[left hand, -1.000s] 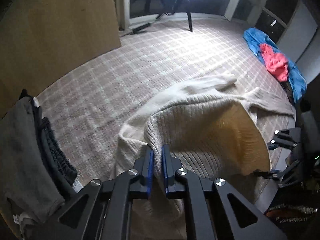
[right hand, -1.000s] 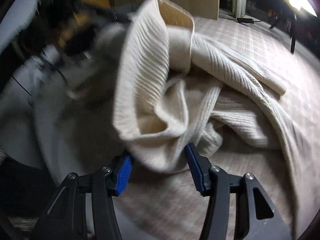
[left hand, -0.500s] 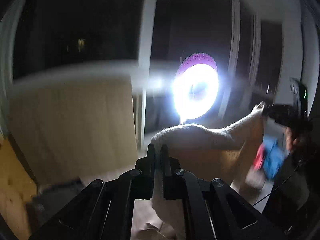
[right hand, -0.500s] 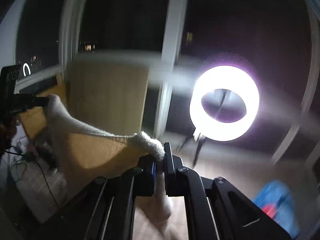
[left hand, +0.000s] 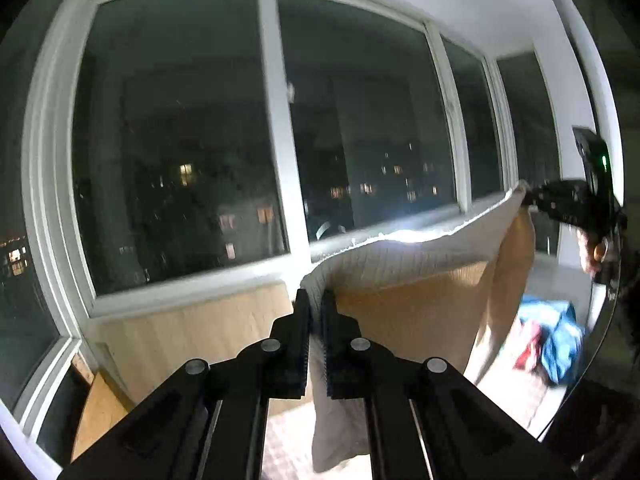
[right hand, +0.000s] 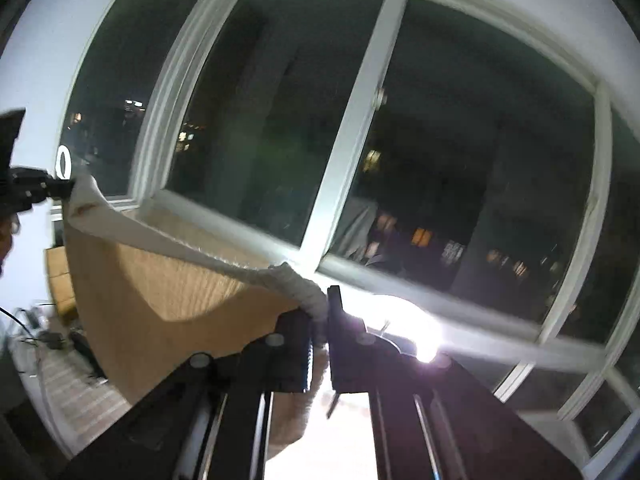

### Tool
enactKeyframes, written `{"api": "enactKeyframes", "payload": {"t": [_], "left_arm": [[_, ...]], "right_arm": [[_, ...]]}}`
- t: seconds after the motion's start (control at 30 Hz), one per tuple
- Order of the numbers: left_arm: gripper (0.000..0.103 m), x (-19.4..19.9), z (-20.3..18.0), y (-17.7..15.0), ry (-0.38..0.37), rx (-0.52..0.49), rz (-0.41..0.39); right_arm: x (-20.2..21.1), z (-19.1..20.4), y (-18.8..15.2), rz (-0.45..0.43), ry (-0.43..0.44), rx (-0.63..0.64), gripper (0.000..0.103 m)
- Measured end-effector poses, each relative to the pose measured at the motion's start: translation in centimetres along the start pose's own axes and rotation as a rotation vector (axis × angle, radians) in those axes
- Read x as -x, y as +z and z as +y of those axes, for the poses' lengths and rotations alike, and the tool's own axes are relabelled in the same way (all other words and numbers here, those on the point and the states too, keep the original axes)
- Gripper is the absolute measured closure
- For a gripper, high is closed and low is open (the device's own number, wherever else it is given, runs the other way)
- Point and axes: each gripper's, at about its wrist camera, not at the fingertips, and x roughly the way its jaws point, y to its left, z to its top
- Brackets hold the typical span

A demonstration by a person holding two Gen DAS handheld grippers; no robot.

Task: Fold clothes

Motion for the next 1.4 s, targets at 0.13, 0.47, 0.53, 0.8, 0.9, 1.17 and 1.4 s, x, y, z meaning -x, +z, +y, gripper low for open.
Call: {"api": "enactKeyframes", "payload": {"t": [0.13, 0.47, 0.53, 0.8, 0.9, 1.17, 1.4], "left_arm": [[0.098, -4.7, -2.9, -6.8, -0.088, 0.021, 0.183], [0.097, -24.9, -7.4, -35.9, -0.096, 0.130, 0.898], [0.089, -24.3, -7.3, -36.2, -0.122, 0.143, 0.868], [0.058, -29.0, -5.9, -35.9, -0.205, 0.163, 0.865], [0.058, -32.4, -7.3, -38.4, -0.225, 0.148, 0.944], [0.097, -34.6, -9.2, -40.8, -0.297, 0.194, 1.027], [0.100, -29.6, -9.5, -38.1, -0.322, 0.231, 0.990]], "right_arm": [[-4.0, -0.8, -6.5, 0.157, 0.088, -0.081, 0.097], [-26.8, 5.1, -39.3, 0.884, 0.118, -0.196, 0.096], [-28.0, 4.8, -42.0, 0.925, 0.133, -0.213, 0.095], [-25.2, 0.6, -42.2, 0.841, 0.262, -0.330, 0.063], [-23.8, -1.3, -44.6, 0.840, 0.305, -0.426, 0.063], [-23.7, -2.5, -47.4, 0.856, 0.416, -0.536, 0.067], [-21.9, -2.9, -44.3, 0.802, 0.514, -0.549, 0.097]]}}
